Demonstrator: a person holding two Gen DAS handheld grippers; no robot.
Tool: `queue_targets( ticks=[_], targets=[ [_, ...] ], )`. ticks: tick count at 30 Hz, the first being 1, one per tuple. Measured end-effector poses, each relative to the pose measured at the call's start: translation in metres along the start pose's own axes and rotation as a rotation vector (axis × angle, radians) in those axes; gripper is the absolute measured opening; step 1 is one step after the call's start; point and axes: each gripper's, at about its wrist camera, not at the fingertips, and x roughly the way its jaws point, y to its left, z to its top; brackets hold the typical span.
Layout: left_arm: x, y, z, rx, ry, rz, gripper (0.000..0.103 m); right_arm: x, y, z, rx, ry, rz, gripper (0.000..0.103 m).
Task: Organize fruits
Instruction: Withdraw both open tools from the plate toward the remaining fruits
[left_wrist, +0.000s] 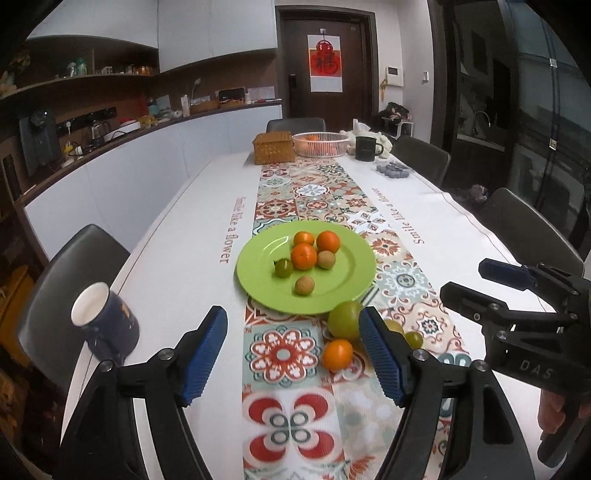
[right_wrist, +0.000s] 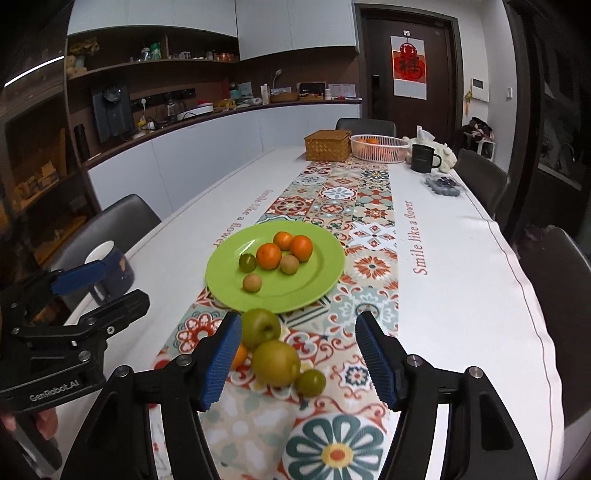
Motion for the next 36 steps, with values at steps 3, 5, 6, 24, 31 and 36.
queue_targets(
  ticks=[3, 5, 6, 24, 31, 36],
  targets=[
    [-0.004, -0.002, -0.008, 0.002, 0.01, -0.003, 0.073, -0.005, -0.001, -0.01, 0.003, 0.017, -0.011, 0.065],
    [-0.005, -0.003, -0.014, 0.005, 0.019, -0.003, 0.074, -0.007, -0.001, -0.015, 0.004, 0.024, -0.013, 0.065],
    [-0.005, -0.003, -0.017, 0.007, 0.022, -0.003, 0.074, -0.008, 0.0, -0.017, 0.0, 0.03, -0.018, 0.065],
    [0.034, -0.004, -0.059, 0.035, 0.127, -0.027, 0.075, 0.027, 0.0, -0.054, -0.04, 0.16, -0.07, 0.065],
    [0.055, -0.007, -0.067, 0.05, 0.162, -0.056, 0.075, 0.044, -0.003, -0.059, -0.046, 0.191, -0.071, 0.065],
    [0.071, -0.011, -0.066, 0.061, 0.177, -0.081, 0.075, 0.057, -0.008, -0.061, -0.043, 0.211, -0.067, 0.064]
  ],
)
